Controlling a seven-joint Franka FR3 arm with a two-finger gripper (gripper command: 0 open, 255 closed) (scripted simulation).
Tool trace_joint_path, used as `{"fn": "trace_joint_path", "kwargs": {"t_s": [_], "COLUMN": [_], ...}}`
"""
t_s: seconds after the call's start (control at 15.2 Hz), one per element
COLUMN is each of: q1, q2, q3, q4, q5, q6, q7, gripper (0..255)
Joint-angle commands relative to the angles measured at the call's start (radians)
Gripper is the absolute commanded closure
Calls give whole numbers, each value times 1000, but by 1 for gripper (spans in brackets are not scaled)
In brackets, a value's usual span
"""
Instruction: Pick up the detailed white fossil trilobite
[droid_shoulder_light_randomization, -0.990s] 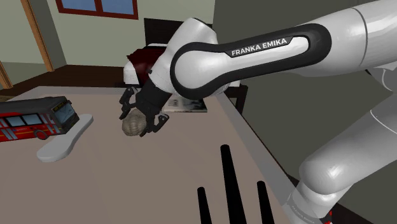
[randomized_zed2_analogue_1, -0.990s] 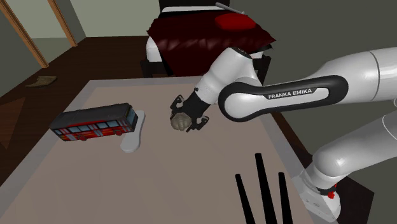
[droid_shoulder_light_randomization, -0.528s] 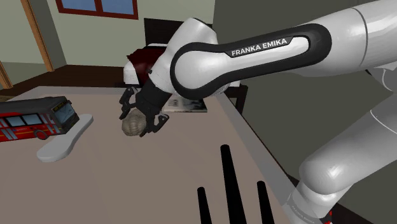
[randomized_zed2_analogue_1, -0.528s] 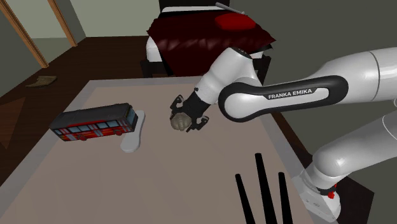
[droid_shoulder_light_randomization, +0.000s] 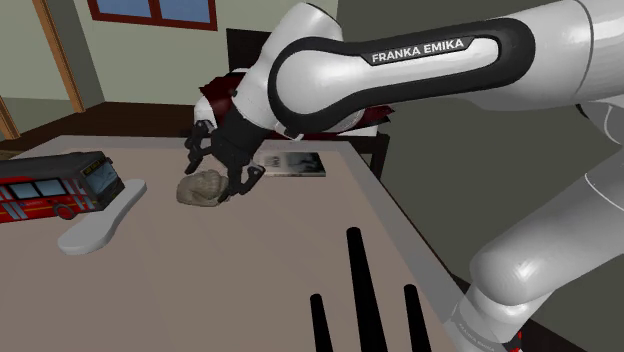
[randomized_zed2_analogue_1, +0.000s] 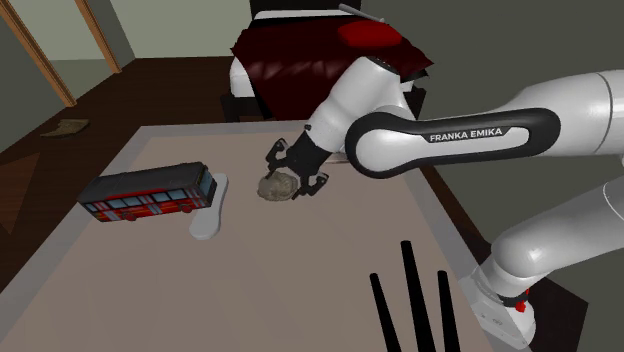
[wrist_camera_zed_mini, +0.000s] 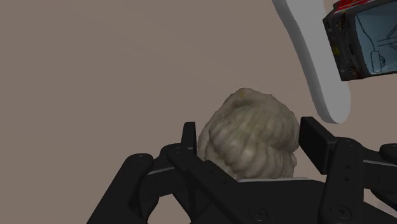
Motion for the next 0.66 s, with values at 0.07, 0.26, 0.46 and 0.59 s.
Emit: {"fn": "trace_joint_path", "kwargs": {"t_s": [0.07,0.26,0.46,0.59], "q1": [-2,-6,-12,-12], "q2": [-12,-16,-19,-19], "q3": [-12,-20,-26,-27], "q4": [34,70,108,110], "q5": [-5,-14,-24,-25], "q6": [-44,-83,-121,-123], "q7": [9,21,33,34], "gripper": [255,255,255,255]}}
